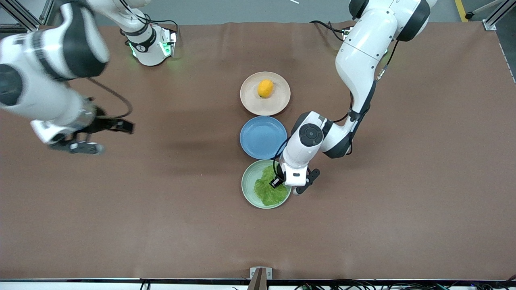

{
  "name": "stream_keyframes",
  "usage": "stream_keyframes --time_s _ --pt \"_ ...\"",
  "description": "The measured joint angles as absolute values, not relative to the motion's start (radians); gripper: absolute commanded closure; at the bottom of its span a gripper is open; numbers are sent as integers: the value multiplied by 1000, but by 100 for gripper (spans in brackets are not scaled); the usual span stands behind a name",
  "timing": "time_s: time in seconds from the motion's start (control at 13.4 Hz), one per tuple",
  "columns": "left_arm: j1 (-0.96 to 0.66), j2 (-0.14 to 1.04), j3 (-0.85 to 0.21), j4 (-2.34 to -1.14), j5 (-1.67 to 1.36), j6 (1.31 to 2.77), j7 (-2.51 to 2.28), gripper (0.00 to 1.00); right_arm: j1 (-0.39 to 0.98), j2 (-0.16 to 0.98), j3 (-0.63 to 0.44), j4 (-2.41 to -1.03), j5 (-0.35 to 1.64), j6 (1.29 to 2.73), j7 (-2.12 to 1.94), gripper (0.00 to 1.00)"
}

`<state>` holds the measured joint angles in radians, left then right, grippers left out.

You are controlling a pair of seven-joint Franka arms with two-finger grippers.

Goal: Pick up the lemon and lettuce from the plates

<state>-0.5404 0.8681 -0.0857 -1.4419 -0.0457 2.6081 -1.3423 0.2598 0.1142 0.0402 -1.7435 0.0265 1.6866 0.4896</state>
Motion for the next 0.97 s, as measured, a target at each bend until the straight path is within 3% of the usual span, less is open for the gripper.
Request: stream_keyframes --time_s 0.15,0.45,0.67,0.97 --pt "-540 868 -86 -1441 -46 2609 -1344 99 397 86 47 -1812 61 1755 698 0" --pt "-541 864 -87 -1422 -46 2621 -1379 99 614 57 48 -1975 88 1953 1018 0" --pt "-540 804 -89 -1397 -57 2616 -1402 99 785 64 47 -2121 93 2224 1250 0" --pt "-474 615 -87 -1400 -63 2333 -1360 99 976 177 46 -2188 89 2446 1451 0"
